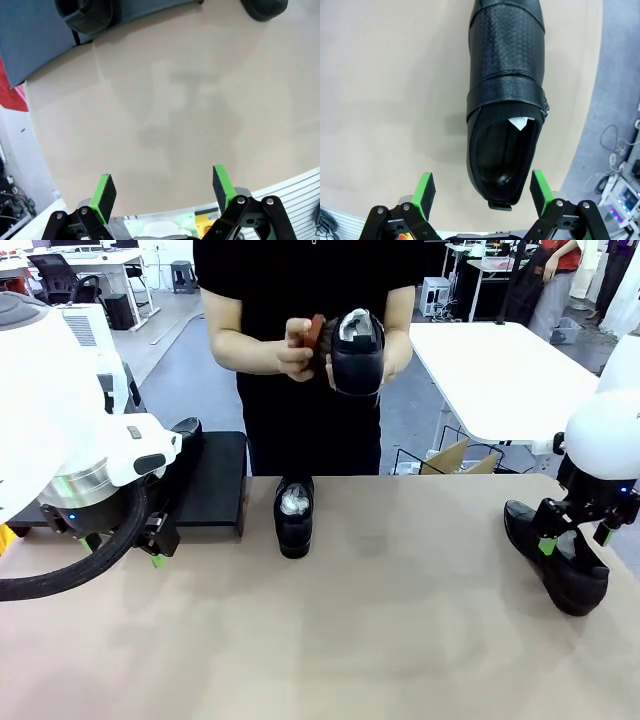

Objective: Organize the shoes by placing them on the stand.
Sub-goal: Pick up one Shoe and place it in the middle of the table.

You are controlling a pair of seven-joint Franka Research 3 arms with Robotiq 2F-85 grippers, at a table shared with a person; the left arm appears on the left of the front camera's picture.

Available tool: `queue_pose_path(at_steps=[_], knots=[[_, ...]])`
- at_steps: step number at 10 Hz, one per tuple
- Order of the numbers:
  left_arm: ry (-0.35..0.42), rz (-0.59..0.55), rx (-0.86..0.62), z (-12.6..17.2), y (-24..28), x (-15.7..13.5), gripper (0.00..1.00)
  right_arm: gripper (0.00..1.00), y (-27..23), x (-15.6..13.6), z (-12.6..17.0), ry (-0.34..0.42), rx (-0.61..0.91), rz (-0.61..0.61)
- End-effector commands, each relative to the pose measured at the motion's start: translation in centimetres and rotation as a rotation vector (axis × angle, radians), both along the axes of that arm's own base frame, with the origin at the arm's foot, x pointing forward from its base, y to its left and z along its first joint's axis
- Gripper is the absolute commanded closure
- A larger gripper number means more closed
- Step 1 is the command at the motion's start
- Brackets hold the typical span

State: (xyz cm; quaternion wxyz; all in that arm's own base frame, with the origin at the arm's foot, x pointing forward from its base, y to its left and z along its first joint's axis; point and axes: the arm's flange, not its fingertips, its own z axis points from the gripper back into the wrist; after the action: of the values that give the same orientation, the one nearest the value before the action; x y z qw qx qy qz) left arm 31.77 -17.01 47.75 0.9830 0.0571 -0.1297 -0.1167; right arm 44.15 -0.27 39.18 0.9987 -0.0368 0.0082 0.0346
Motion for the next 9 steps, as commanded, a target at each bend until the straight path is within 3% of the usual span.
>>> queue_pose_path(at_steps=[1,4,9], knots=[[-0.002,0.006,-0.005,0.1,0.1,0.0,0.00,0.00,0.9,-0.1,1.3,-0.028,-0.057,0.022],[-0.002,0.006,-0.005,0.1,0.1,0.0,0.00,0.00,-0.1,1.3,2.5,-0.077,-0.072,-0.008],[-0.002,0.006,-0.005,0.1,0.1,0.0,0.00,0.00,-0.5,3.5,1.1,-0.032,-0.064,-0.017]])
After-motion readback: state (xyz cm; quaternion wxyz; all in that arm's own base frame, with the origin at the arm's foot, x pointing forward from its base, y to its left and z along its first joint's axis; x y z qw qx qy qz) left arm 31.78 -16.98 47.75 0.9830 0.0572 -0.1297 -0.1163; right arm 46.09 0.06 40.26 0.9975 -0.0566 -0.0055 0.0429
